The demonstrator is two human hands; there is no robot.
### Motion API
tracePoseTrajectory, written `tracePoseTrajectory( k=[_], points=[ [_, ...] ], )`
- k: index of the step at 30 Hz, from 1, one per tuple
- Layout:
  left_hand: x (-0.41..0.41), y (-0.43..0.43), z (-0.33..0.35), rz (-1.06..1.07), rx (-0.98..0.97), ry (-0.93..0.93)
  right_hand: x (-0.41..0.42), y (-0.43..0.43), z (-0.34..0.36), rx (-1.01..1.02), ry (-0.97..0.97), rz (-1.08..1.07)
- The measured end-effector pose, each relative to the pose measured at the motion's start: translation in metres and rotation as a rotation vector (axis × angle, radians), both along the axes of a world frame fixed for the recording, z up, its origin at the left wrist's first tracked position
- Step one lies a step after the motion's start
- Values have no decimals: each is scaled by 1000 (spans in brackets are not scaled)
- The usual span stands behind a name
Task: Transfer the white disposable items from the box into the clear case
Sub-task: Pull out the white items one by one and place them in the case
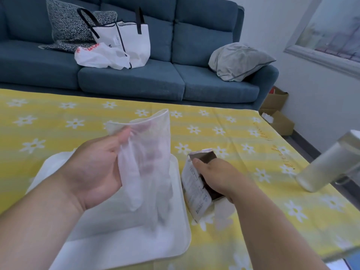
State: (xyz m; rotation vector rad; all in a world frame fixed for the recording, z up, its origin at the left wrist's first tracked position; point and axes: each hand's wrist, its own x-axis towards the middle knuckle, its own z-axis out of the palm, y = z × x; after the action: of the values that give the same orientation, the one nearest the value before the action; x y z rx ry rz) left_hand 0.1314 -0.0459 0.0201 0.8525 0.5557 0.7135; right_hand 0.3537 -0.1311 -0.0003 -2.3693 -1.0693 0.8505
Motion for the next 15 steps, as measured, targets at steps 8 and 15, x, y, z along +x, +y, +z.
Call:
tracePoseTrajectory(
  k=[8, 15],
  points=[
    [0, 5, 2, 56, -39, 8, 10, -8, 37, 444, -159, -247],
    [2, 0, -1, 97, -80, 92, 9, -20, 59, 852, 539, -279]
  ],
)
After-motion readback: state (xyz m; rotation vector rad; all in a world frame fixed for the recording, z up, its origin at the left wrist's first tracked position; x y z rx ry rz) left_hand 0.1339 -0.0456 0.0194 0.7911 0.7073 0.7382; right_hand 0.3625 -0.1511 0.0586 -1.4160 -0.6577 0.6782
